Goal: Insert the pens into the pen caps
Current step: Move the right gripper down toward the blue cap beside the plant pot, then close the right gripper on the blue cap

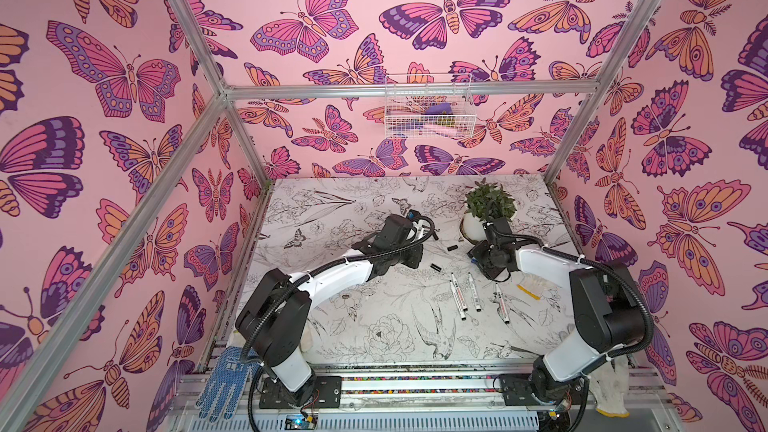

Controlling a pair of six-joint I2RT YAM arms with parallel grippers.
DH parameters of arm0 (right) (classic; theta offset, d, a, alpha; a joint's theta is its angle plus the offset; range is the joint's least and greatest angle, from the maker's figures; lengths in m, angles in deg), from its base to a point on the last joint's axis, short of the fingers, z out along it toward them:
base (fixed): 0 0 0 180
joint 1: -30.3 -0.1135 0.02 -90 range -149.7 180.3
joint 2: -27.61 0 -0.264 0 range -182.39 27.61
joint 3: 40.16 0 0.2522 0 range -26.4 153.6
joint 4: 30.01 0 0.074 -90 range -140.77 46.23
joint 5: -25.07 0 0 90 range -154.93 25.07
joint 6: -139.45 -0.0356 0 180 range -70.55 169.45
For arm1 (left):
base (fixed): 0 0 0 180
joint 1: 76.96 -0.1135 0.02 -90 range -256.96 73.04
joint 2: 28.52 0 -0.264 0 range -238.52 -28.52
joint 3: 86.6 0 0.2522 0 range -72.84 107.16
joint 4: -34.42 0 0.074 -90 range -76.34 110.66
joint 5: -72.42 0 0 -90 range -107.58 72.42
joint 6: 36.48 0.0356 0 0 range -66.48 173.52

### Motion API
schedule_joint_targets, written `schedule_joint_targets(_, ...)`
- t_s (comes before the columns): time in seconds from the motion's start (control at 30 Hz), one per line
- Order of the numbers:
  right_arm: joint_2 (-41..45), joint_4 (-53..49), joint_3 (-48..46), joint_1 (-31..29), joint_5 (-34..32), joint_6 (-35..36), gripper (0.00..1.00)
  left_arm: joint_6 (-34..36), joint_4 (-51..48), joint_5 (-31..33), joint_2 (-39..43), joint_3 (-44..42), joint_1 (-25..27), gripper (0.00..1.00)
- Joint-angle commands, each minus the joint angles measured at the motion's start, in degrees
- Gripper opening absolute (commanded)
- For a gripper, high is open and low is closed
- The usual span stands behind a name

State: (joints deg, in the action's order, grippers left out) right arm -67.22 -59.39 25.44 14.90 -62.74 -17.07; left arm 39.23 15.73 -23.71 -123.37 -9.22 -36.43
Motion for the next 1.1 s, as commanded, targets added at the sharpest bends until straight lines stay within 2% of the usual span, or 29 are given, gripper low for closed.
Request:
schedule_joint_targets(0.0, -1.98, -6.2, 3.39, 0.54, -2.64, -4.31, 0.62, 1.14, -1.74, 0.77, 0.65, 0.37, 0.19, 0.0)
schedule_joint_targets(0.5, -11.88, -20.66, 16.55, 0.63, -2.86, -5.9, 0.64, 1.99, -2.23, 0.49, 1.1, -0.08, 0.24, 0.0)
schedule_joint_targets(0.63, -12.85, -22.7, 18.48, 0.23, -3.65, -3.9, 0.62, 2.02, -2.27, 0.63, 0.9, -0.09, 0.24, 0.0)
schedule_joint_targets(0.77, -10.87, -21.07, 16.6, -0.94, -6.54, -1.18, 0.58, 2.26, -2.15, 0.66, 0.98, -0.33, 0.23, 0.0)
schedule_joint_targets(1.07, -2.74, -10.16, 6.48, -1.43, -2.34, -1.93, 0.57, 2.22, -2.15, 0.44, 0.46, -0.27, 0.26, 0.0)
